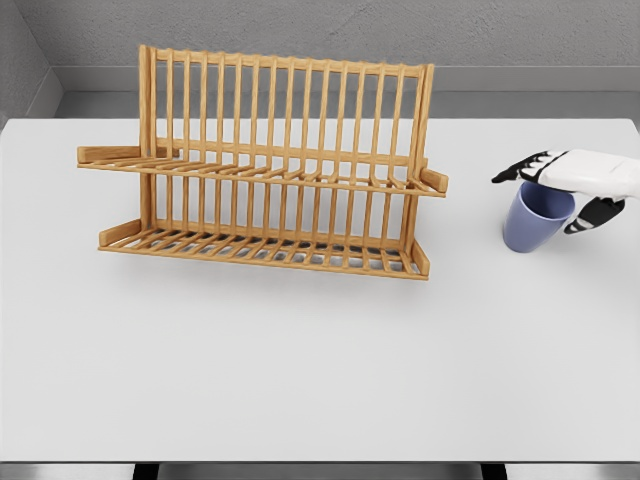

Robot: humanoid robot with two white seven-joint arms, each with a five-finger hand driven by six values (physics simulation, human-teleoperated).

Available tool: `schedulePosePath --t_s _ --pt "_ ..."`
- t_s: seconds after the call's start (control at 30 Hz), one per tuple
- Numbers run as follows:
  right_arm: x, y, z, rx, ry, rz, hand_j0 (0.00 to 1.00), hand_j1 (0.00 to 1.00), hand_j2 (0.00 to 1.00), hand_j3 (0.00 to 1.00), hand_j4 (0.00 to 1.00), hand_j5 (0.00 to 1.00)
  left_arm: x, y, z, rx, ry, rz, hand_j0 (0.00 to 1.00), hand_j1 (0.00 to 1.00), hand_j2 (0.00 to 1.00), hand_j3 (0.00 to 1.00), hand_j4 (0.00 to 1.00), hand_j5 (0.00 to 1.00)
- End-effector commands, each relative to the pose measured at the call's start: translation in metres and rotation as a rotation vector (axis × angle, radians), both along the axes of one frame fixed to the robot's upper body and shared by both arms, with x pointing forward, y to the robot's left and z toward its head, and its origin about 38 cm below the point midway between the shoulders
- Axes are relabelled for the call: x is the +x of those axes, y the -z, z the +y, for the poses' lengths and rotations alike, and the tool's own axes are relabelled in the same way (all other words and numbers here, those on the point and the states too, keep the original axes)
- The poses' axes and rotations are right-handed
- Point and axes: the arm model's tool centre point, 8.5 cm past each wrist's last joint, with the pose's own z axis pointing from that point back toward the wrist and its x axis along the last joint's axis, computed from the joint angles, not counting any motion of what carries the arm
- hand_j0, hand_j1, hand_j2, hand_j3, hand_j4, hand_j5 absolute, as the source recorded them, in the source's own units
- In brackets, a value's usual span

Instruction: Right arm put cup on second shelf

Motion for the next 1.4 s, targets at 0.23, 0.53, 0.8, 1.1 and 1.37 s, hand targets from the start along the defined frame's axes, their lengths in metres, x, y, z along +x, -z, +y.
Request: schedulePosePath --t_s 0.23,0.53,0.8,1.1,1.37 --pt "-0.001 0.008 -0.004 -0.002 0.015 0.023 0.89 0.89 0.89 0.89 0.89 0.89 0.000 0.000 0.000 0.000 -0.001 0.000 1.00 1.00 1.00 1.00 1.00 1.00" --pt "-0.001 0.004 -0.002 -0.002 0.006 0.014 0.64 0.64 0.64 0.64 0.64 0.64 0.000 0.000 0.000 -0.001 -0.001 0.000 1.00 1.00 1.00 1.00 1.00 1.00" --pt "0.003 -0.011 -0.006 0.005 0.016 -0.021 0.65 0.65 0.65 0.65 0.65 0.65 0.000 0.000 0.000 -0.001 -0.001 0.000 1.00 1.00 1.00 1.00 1.00 1.00" --pt "0.007 -0.028 -0.007 0.022 0.021 -0.061 0.61 0.61 0.61 0.61 0.61 0.61 0.000 0.000 0.000 -0.001 -0.001 0.000 1.00 1.00 1.00 1.00 1.00 1.00" --pt "0.012 -0.047 0.004 0.026 -0.009 -0.109 0.61 0.61 0.61 0.61 0.61 0.61 0.000 0.000 0.000 -0.001 -0.001 0.001 1.00 1.00 1.00 1.00 1.00 1.00"
